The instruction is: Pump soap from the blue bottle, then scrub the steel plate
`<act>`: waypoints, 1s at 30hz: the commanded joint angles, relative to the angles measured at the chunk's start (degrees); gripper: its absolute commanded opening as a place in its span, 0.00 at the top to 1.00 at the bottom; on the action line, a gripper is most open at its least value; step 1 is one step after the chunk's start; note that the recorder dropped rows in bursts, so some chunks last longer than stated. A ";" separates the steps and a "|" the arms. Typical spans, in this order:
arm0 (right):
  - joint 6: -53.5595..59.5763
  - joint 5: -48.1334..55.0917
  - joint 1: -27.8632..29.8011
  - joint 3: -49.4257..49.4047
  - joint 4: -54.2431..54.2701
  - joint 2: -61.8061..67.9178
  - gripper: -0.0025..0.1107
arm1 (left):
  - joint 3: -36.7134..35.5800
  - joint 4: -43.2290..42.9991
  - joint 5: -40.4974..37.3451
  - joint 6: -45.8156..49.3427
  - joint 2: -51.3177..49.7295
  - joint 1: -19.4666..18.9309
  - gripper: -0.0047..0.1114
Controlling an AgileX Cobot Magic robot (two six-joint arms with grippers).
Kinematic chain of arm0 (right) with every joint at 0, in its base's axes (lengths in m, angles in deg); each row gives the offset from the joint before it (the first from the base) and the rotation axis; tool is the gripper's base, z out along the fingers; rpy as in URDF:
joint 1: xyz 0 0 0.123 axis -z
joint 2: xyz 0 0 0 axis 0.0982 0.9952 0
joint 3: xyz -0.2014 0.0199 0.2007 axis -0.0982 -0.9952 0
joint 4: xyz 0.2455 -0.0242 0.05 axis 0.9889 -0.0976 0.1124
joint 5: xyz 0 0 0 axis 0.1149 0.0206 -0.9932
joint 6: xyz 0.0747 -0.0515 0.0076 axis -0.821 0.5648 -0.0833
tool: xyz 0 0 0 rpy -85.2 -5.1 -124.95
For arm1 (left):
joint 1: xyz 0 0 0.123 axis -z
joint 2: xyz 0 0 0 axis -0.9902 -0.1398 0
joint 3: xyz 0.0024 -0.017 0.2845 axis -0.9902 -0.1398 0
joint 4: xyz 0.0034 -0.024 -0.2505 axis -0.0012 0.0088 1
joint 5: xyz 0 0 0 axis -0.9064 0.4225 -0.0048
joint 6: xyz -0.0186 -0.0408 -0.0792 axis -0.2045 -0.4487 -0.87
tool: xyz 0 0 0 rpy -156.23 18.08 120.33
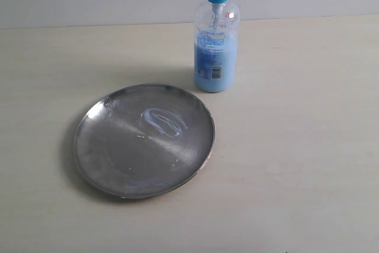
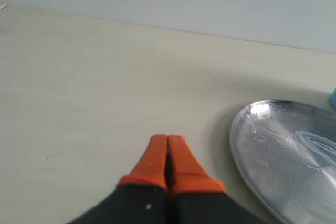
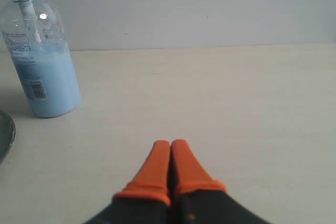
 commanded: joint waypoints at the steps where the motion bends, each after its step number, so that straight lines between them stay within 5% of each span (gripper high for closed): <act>1: -0.10 -1.15 0.36 -0.25 -0.72 -0.32 0.98 | -0.18 -0.18 0.31 0.14 0.33 -0.12 0.96; 30: -0.27 -1.81 0.36 -0.25 0.03 -0.32 0.98 | -0.18 -0.18 0.31 0.14 0.33 -0.12 0.96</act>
